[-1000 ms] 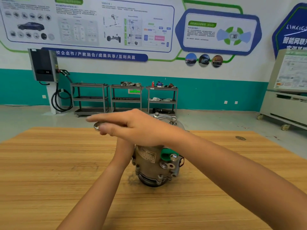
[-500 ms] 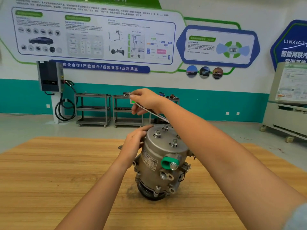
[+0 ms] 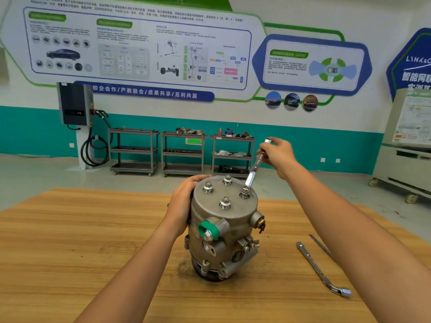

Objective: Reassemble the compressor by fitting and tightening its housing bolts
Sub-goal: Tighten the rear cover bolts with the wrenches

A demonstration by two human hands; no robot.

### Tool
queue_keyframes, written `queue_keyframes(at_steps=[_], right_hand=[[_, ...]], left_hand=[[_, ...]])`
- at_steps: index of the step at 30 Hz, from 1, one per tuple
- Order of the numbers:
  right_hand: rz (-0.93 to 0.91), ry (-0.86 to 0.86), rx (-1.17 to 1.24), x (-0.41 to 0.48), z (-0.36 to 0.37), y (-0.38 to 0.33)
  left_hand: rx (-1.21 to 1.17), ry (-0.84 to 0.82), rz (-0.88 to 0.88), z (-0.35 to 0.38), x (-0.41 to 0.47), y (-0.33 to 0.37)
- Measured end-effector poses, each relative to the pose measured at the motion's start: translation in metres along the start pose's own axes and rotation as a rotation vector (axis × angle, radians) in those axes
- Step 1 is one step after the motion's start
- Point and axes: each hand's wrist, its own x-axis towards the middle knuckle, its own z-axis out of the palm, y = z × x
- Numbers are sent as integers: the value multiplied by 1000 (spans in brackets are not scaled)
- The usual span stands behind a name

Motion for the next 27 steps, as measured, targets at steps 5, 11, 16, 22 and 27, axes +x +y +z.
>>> queue_keyframes(at_steps=[5,11,16,22,27], right_hand=[[-47,178,15,-19,-46,18],[-142,293,100,-49,-76,36],[-236,412,207,-84,-88,45],[-732,488,209,-170,-87,51],[-1261,90,-29,-230,-61,55]], left_hand=[[106,95,121,7,-12,12],[74,73,183,12,-84,5],[36,199,256,24,-97,-1],[48,337,383,35,-102,-13],[96,363,452,41,-105,-18]])
